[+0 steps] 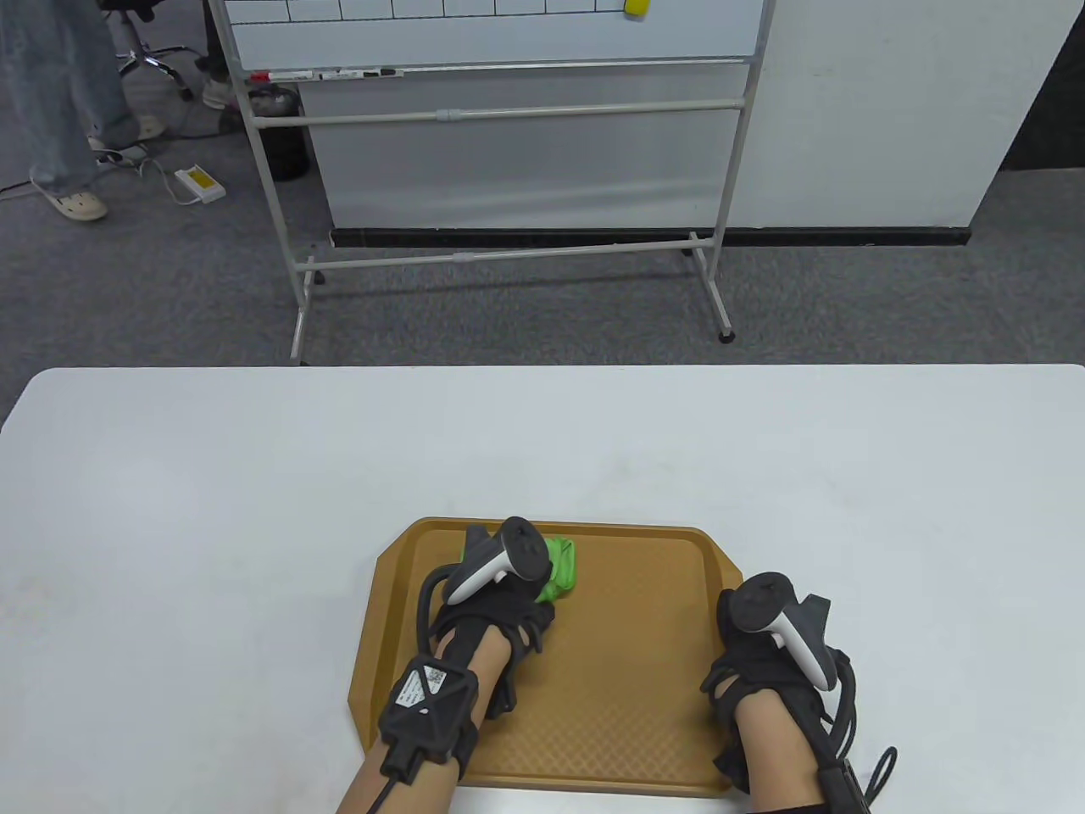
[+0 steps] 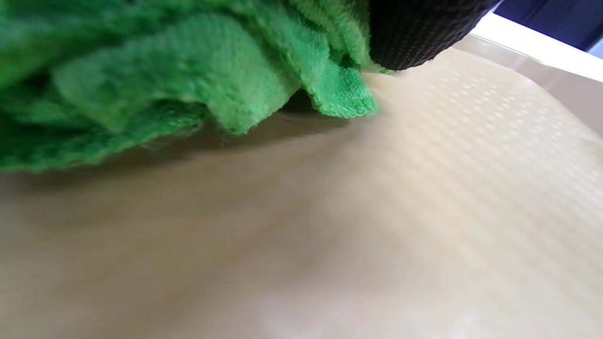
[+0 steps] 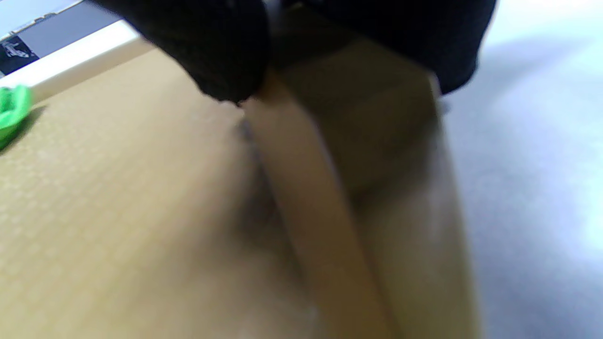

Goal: Wipe the food tray with a square towel

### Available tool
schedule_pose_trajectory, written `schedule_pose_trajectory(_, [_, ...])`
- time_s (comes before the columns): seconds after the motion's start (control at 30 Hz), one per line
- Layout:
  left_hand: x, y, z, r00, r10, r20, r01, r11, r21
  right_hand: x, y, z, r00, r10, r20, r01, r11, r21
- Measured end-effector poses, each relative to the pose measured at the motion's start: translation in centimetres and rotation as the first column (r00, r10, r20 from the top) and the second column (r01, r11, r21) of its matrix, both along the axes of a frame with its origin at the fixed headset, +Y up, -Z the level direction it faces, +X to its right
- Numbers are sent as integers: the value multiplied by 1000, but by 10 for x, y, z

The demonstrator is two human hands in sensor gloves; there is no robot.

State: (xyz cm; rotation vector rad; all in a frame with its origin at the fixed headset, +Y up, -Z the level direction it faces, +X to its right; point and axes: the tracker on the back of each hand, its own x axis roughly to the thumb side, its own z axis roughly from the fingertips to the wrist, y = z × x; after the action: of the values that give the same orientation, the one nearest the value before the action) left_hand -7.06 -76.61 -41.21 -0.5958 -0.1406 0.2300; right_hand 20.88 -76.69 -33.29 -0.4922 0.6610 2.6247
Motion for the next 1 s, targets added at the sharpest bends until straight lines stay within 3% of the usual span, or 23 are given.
schedule_pose_trajectory(0.1, [22,2,3,994,16,109,-16,1000,-3,0,0,0,1000,6,5,-6,1000,6])
schedule_pose_trajectory(0.2, [40,-3,16,959,125,255,-113,992,-60,0,0,0,1000,4,11,-4,1000,12])
schedule_pose_trajectory(0.37, [48,-1,44,910,-19,414,10,1000,24,0,0,1,1000,-4,15,4,1000,16])
schedule_pose_trajectory(0.73, [-10,9,111,854,-146,500,137,989,55,1,-1,3,999,-20,37,19,999,26])
schedule_pose_trajectory(0.87, [-39,12,117,875,-161,456,166,986,29,1,-2,3,999,-17,36,16,1000,27])
schedule_pose_trajectory(1.0, [-65,13,105,923,-127,363,140,990,-11,2,-2,4,999,-22,34,21,999,29])
